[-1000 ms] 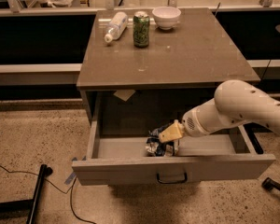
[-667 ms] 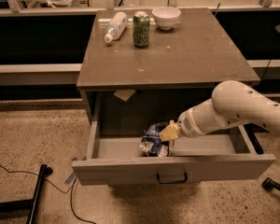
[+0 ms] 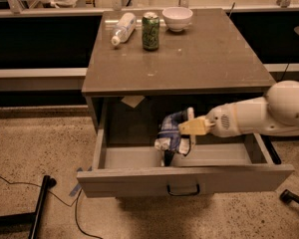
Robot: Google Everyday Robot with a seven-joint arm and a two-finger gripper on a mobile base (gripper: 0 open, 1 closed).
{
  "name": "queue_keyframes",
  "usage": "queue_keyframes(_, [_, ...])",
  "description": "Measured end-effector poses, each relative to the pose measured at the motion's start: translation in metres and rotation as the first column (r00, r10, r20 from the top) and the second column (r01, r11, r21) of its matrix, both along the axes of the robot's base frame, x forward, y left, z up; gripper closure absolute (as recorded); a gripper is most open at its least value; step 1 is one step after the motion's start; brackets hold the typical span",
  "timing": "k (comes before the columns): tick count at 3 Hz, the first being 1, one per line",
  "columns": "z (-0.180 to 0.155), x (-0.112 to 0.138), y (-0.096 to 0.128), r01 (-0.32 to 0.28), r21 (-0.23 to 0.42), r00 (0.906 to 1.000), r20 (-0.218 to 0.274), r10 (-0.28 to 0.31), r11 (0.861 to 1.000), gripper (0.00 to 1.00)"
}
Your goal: Pick blue chip bag from top drawer and place on counter
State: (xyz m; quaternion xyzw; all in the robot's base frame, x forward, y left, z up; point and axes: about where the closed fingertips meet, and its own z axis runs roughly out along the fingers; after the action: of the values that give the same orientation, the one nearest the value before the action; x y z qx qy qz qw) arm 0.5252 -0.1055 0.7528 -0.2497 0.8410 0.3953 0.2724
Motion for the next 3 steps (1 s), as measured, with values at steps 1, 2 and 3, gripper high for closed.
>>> queue_keyframes(1, [0.071, -0.006, -0.029, -0.068, 0.036, 0.9798, 0.191, 0.060, 0.997, 1.00])
queue_keyframes(2, [0.155, 0.008, -0.052, -0.100, -0.062, 0.9343, 0.338, 0.115, 0.993, 1.00])
queue_keyframes(3, [0.186, 0.049, -0.053, -0.081, -0.187, 0.9288, 0.342, 0.142, 0.979, 1.00])
